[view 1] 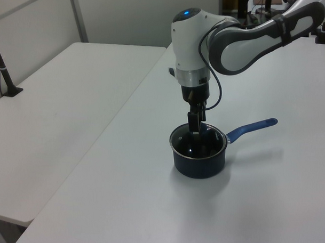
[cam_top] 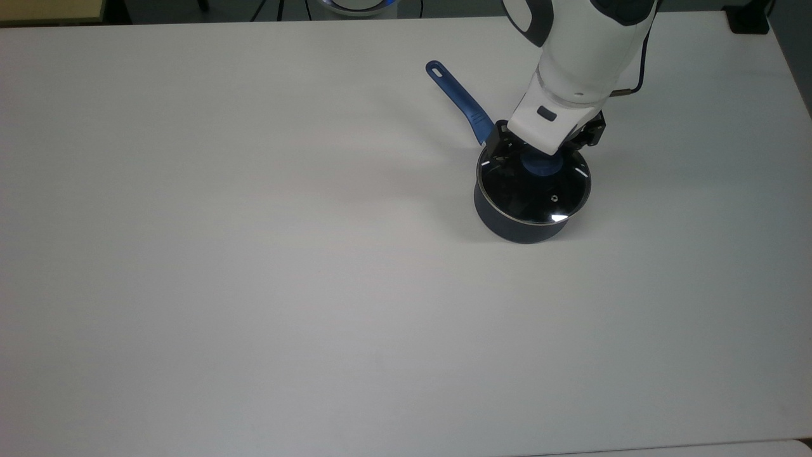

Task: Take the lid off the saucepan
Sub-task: 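Close the gripper on the blue knob of the glass lid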

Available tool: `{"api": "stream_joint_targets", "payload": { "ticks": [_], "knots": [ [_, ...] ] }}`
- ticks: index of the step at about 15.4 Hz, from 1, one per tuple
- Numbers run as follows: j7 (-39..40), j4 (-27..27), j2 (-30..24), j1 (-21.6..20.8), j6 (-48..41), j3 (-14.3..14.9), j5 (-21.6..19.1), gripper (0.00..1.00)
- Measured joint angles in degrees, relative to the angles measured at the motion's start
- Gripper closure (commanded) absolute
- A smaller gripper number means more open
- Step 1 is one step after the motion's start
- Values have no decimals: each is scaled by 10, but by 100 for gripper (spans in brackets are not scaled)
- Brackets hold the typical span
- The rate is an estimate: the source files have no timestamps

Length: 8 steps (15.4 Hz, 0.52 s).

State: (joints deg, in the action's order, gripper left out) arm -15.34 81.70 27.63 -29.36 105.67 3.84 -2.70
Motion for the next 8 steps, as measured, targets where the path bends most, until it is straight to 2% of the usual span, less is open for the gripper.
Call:
{"api": "stream_joint_targets", "payload": {
  "ticks": [3,8],
  "knots": [
    [0,-1,2,0,0,0,0,24],
    [-6,-2,2,-6,4,0,4,27]
  ]
}}
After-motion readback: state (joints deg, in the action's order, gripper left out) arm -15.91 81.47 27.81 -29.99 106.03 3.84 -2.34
